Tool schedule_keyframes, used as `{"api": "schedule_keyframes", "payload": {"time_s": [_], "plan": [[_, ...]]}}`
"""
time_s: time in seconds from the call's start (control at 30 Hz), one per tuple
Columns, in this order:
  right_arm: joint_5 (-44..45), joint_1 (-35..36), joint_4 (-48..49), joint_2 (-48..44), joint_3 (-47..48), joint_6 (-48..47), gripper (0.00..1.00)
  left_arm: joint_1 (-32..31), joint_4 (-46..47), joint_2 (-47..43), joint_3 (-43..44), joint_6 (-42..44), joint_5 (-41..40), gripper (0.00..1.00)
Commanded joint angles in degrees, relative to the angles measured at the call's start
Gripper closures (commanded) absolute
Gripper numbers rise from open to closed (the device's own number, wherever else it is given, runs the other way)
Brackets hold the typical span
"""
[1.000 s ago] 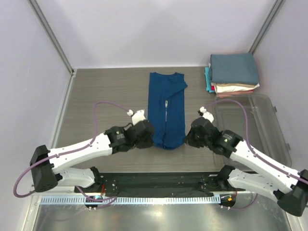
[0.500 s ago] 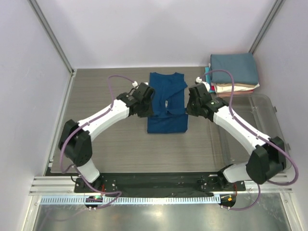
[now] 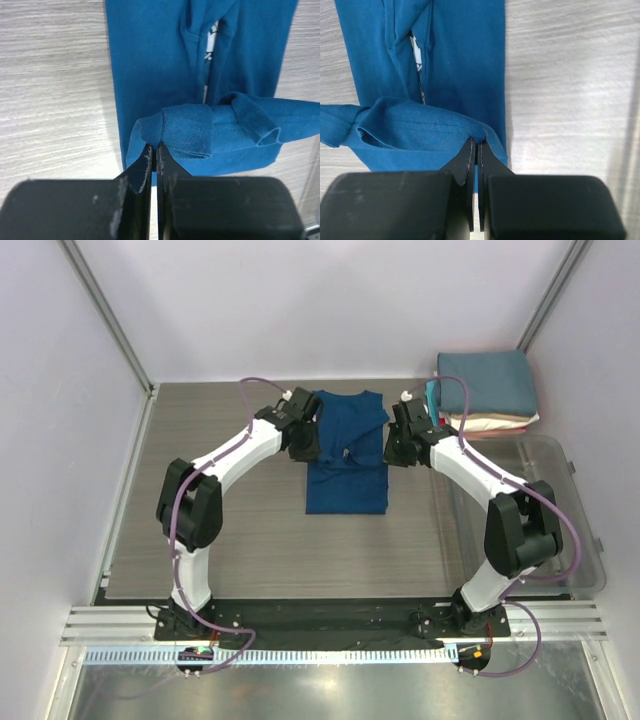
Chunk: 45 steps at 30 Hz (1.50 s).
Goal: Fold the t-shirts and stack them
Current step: Fold the tshirt
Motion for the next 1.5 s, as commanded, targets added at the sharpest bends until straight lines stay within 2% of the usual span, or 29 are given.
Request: {"api": "schedule_keyframes", "payload": {"time_s": [0.0,0.37,0.53,0.6,0.63,0.67,0.7,0.73,0.77,0.83,0.87,0.93,1.0,1.03,1.07,1.17,1.2,1.3,1.37,1.4,1.47], "plan": [[-2.7,-1.0,3.5,2.2,3.7,-2.0,0.99,0.7,-2.1,1.4,3.0,2.3,1.1,1.0],[-6.5,-2.7,5.3,10.2,8.0,-3.0,0.99,2.5,-3.0,6.3,6.2,3.3,0.6,0.99],[-6.1,-3.8,5.4,13.2,9.6,-2.5,0.99,4.0,-4.2,9.6,10.7,4.0,1.0,0.97],[-6.6,-4.6,5.4,15.3,10.9,-2.5,0.93,4.6,-6.1,12.6,13.5,4.4,1.4,0.94],[-6.9,-4.9,5.5,16.2,12.8,-2.6,0.87,5.5,-7.1,14.2,18.0,4.6,1.6,0.93],[-8.2,-5.3,5.4,17.3,14.1,-3.1,0.69,6.0,-8.2,17.0,20.5,4.7,1.7,0.87],[-8.7,-6.0,5.2,19.2,15.4,-3.4,0.56,6.5,-11.2,18.8,24.1,4.9,1.7,0.84],[-8.8,-6.3,4.2,20.2,18.5,-3.3,0.47,7.4,-12.8,20.5,31.3,5.0,3.6,0.8],[-8.7,-6.8,3.4,20.9,20.1,-3.2,0.36,7.7,-14.4,22.1,36.0,5.7,4.4,0.7],[-8.7,-7.7,1.3,21.6,23.8,-3.2,0.3,8.6,-19.5,26.5,44.4,6.3,5.5,0.6],[-8.8,-7.9,1.0,21.1,24.2,-3.2,0.28,9.0,-21.3,27.4,52.0,6.7,5.5,0.52],[-8.2,-8.0,0.8,17.6,22.7,-3.2,0.27,9.5,-21.7,24.9,53.0,7.3,5.6,0.47],[-9.2,-8.0,0.9,14.4,20.0,-3.2,0.26,9.6,-17.4,20.2,42.9,7.6,5.0,0.44],[-9.5,-8.1,1.1,11.0,16.1,-3.3,0.26,9.7,-15.8,14.6,38.4,7.5,4.6,0.44],[-10.5,-7.9,1.4,9.4,13.7,-2.9,0.27,9.7,-14.0,12.1,29.2,7.1,4.7,0.44],[-15.2,-7.6,4.7,2.5,2.4,-1.8,0.27,9.7,-7.8,2.2,15.4,5.3,8.3,0.46],[-16.2,-7.4,5.3,0.7,-0.3,-0.9,0.26,9.6,-4.2,-0.1,6.9,3.8,9.2,0.46],[-18.7,-6.8,7.8,-5.5,-10.1,0.1,0.27,8.5,1.5,-8.0,-8.3,2.1,11.3,0.47],[-20.3,-6.8,9.1,-8.2,-16.8,0.7,0.3,7.8,3.4,-12.5,-13.6,2.0,11.8,0.47],[-21.0,-6.6,10.6,-10.4,-20.6,1.3,0.32,7.6,5.5,-14.0,-19.5,1.6,12.2,0.47],[-23.0,-6.3,12.4,-12.0,-24.1,2.0,0.36,7.6,9.0,-16.5,-25.4,-0.4,15.3,0.47]]}}
